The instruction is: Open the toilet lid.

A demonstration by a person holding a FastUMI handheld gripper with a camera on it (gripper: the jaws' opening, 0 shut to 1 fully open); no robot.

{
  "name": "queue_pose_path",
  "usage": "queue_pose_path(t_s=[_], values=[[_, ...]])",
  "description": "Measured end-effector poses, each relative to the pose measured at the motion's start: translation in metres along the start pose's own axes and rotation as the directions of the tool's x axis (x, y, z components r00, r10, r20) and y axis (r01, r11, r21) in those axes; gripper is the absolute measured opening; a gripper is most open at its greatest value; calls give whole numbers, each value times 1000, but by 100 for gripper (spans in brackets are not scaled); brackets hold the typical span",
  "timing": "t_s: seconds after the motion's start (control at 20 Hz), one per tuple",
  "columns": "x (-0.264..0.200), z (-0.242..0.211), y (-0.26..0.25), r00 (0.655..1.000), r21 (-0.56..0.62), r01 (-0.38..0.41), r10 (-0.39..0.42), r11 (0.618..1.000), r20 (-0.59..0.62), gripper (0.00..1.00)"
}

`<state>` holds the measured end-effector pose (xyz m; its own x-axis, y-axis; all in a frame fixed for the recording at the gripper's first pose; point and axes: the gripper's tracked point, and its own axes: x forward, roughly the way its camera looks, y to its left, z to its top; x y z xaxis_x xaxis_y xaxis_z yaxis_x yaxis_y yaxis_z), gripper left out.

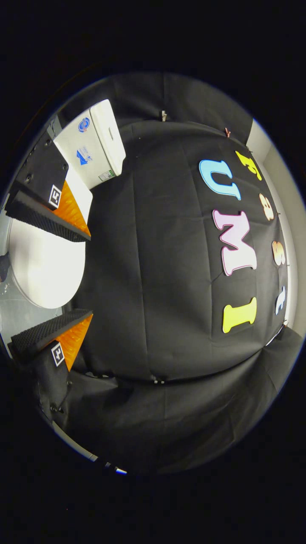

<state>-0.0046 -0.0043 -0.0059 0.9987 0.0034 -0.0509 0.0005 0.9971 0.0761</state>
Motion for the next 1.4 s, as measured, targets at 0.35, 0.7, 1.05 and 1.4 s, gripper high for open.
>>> queue_pose_path(t_s=[0.35,0.7,1.05,1.4], values=[[-1,-23,-10,997,20,-21,22,1000,-71,98],[-16,-77,-31,986,107,2,16,994,-166,98],[-38,-120,-31,965,132,-24,57,991,-254,99],[-65,-169,-47,923,252,42,59,967,-381,97]])
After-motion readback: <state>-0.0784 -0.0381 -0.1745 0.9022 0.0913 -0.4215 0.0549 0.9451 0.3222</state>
